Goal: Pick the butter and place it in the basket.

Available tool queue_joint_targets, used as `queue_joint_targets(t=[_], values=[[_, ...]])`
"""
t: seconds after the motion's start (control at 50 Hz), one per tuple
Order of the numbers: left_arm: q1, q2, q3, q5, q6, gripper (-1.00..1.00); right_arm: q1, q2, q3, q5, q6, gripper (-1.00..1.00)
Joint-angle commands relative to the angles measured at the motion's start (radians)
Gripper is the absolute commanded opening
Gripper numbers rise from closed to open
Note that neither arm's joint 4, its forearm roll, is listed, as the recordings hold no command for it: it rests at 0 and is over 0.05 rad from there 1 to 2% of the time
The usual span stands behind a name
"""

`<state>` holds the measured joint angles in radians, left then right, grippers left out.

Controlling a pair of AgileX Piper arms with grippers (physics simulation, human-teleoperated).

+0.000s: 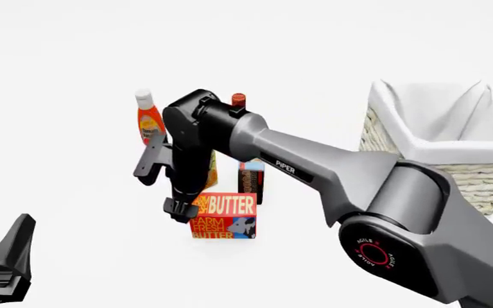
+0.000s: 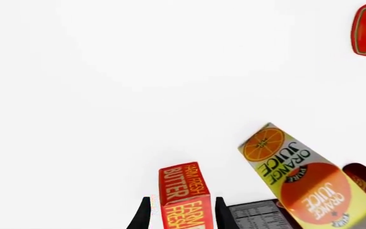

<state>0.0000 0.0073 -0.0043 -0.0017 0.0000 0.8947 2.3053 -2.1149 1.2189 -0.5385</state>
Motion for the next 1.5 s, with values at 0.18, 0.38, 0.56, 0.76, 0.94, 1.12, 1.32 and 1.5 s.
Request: queue_joint_targets(t=[0.18, 0.38, 0.56, 0.76, 0.94, 1.12, 1.32, 1.5], values=[[0.000, 0.000, 0.000, 0.000, 0.000, 1.00, -0.005, -0.004, 0.032, 0.000, 0.003, 1.00], [0.000, 0.000, 0.000, 0.000, 0.000, 1.00, -0.015, 0.001, 0.036, -0.001, 0.000, 1.00], [0.000, 0.000, 0.000, 0.000, 0.000, 1.00, -0.019, 0.000, 0.040, 0.000, -0.003, 1.00], [0.000, 0.000, 0.000, 0.000, 0.000, 1.00, -0.021, -0.005, 0.047, 0.000, -0.006, 1.00], [0.000, 0.000, 0.000, 0.000, 0.000, 1.00, -0.025, -0.003, 0.050, -0.001, -0.010, 1.00], [0.000, 0.000, 0.000, 0.000, 0.000, 1.00, -0.029, 0.004, 0.050, -0.001, -0.012, 1.00], [0.000, 0.000, 0.000, 0.000, 0.000, 1.00, -0.040, 0.032, 0.029, 0.001, -0.019, 1.00], [0.000, 0.000, 0.000, 0.000, 0.000, 1.00, -0.047, 0.049, 0.020, -0.001, -0.021, 1.00]])
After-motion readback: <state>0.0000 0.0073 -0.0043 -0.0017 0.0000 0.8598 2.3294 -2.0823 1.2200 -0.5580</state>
